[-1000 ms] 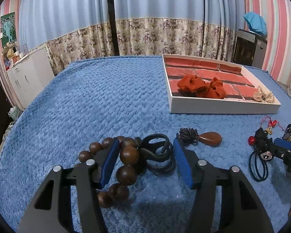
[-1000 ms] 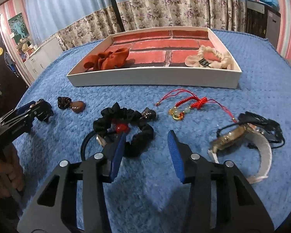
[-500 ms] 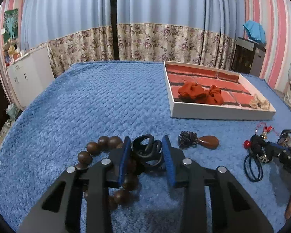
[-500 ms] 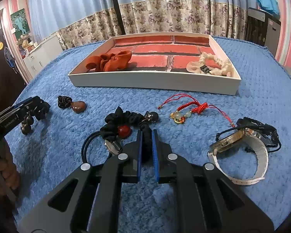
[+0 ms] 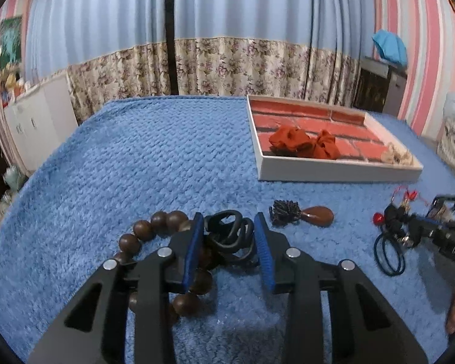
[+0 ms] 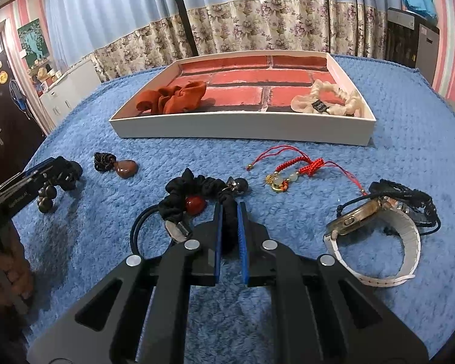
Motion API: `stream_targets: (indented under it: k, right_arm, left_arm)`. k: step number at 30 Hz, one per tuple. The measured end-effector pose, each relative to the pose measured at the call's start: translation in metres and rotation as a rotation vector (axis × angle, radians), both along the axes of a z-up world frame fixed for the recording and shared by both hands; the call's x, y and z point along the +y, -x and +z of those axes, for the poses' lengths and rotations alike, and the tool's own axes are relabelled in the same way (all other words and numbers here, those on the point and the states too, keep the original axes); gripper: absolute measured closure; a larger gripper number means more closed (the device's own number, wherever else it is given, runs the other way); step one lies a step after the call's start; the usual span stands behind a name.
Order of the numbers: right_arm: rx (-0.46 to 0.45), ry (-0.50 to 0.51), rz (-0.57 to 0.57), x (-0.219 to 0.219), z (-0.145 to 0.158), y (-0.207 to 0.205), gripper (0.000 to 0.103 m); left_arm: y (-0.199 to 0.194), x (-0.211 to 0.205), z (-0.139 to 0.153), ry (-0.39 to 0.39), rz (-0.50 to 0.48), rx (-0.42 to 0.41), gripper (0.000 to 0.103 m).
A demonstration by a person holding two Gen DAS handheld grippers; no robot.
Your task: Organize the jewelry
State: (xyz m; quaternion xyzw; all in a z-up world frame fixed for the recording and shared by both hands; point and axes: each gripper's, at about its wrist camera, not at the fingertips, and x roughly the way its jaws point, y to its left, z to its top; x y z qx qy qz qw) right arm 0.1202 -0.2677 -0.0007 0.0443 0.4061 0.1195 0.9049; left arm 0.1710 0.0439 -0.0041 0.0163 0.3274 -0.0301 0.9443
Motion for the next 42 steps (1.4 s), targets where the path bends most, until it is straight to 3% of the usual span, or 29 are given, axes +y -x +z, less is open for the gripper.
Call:
stream_targets:
  k: [11, 12, 13, 14, 18, 25, 30, 42]
  right_arm:
    - [0.008, -0.009, 0.006, -0.001, -0.001, -0.001, 0.092]
    - [0.008, -0.009, 0.006, -0.001, -0.001, -0.001, 0.092]
    - [0.008, -0.009, 0.006, -0.001, -0.001, 0.0, 0.092]
    - [0.009, -0.01, 0.006, -0.001, -0.001, -0.001, 0.092]
    - [0.009, -0.012, 0.005, -0.001, -0.002, -0.001, 0.092]
    - [0.002, -0.01, 0.005, -0.004, 0.001, -0.001, 0.092]
    - [-0.022, -0.01, 0.0, -0.006, 0.011, 0.002, 0.092]
    - [-0.098, -0.009, -0.005, -0.006, 0.049, 0.007, 0.092]
  left_arm:
    - [-0.011, -0.003, -0.005, -0.042, -0.005, 0.028, 0.064]
    - [-0.012, -0.004, -0.006, -0.049, -0.008, 0.036, 0.061]
    - [-0.015, -0.006, -0.009, -0.051, -0.008, 0.065, 0.05]
    - [-0.018, -0.006, -0.014, -0.039, -0.012, 0.099, 0.048]
    - [-0.016, 0.004, -0.012, 0.005, 0.002, 0.085, 0.051]
    - [-0.005, 0.0, -0.002, -0.005, -0.002, 0.02, 0.051]
    - [0.006, 0.0, 0.016, 0.042, -0.028, -0.034, 0.051]
    - [0.015, -0.01, 0.061, 0.039, -0.029, -0.108, 0.051]
